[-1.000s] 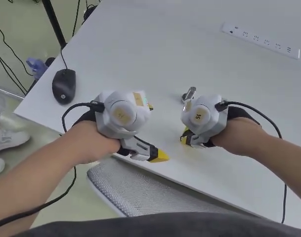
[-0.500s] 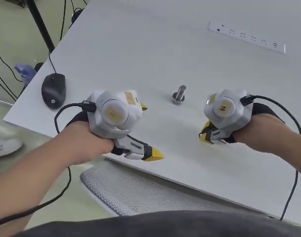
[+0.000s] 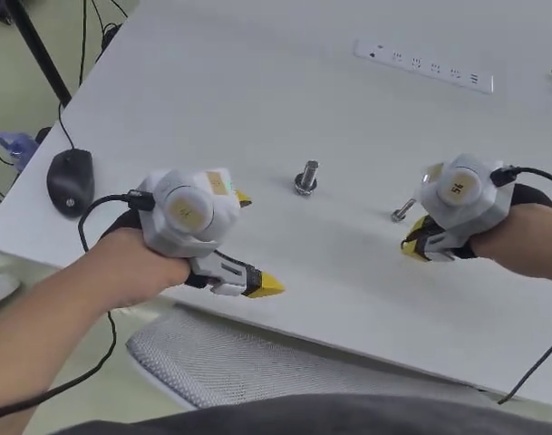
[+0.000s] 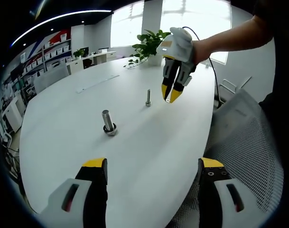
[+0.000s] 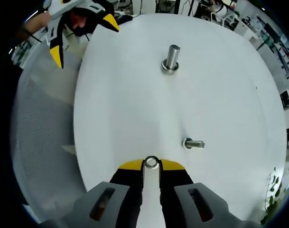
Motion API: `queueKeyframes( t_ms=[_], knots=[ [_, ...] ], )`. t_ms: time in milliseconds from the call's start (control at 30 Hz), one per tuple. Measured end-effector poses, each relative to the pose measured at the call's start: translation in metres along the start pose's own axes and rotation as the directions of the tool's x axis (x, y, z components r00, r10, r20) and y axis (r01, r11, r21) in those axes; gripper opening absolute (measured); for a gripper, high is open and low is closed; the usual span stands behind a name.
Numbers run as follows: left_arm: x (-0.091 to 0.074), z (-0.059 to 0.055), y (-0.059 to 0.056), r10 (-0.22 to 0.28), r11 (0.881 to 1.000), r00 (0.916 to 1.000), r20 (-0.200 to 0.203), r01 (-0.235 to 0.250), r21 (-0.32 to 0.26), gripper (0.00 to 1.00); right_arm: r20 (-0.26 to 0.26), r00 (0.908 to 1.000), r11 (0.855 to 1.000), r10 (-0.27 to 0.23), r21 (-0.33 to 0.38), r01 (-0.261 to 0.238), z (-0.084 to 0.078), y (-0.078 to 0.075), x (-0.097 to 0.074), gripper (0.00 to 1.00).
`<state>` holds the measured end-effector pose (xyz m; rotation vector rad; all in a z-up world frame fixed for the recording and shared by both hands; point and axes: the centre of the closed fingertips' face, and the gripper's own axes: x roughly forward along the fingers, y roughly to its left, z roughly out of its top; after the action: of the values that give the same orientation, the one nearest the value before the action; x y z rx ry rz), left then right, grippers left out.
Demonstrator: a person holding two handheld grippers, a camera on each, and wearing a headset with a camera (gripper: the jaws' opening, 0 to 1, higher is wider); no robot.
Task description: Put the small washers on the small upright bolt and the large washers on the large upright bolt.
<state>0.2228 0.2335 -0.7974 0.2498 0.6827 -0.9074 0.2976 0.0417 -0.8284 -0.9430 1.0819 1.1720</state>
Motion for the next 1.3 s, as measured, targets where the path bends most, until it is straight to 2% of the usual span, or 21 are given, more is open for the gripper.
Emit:
queueKeyframes(
  t_ms=[133, 267, 367, 533, 767, 1033, 1300],
  knots=[
    [-0.001, 0.001, 0.001, -0.002, 1.0, 1.0, 0.003, 0.002, 0.001, 0.77, -0.009, 0.9996, 0.999, -0.026, 0.024, 0.026, -0.009, -0.017, -0.01, 0.12],
    [0.0, 0.0, 0.001, -0.001, 1.0, 1.0, 0.0, 0.001, 0.0, 0.77, -0.012, 0.9989, 0.998, -0.045, 0.032, 0.045, -0.01, -0.029, -0.019, 0.12],
    [0.001, 0.001, 0.001, -0.001, 1.0, 1.0, 0.005, 0.001, 0.0, 0.77, -0.014, 0.9987, 0.998, -0.05, 0.031, 0.05, -0.007, -0.035, -0.024, 0.12],
    [0.001, 0.004, 0.0, 0.004, 1.0, 1.0, 0.009, -0.004, 0.0, 0.77, 0.004, 0.9982, 0.998, -0.06, 0.02, 0.06, 0.009, -0.044, -0.03, 0.12],
    [0.0, 0.002, 0.002, 0.01, 1.0, 0.9999, 0.006, -0.01, -0.005, 0.77, -0.001, 0.9989, 0.999, -0.046, -0.006, 0.046, 0.026, -0.051, -0.025, 0.12],
    [-0.002, 0.0, 0.002, 0.012, 1.0, 0.9999, 0.004, -0.012, -0.013, 0.77, -0.013, 0.9991, 0.999, -0.04, -0.027, 0.04, 0.032, -0.056, -0.016, 0.12],
    [-0.002, -0.002, 0.003, 0.01, 1.0, 0.9999, -0.001, -0.01, -0.022, 0.76, -0.03, 0.999, 0.999, -0.033, -0.034, 0.032, 0.032, -0.059, -0.009, 0.12]
  ],
)
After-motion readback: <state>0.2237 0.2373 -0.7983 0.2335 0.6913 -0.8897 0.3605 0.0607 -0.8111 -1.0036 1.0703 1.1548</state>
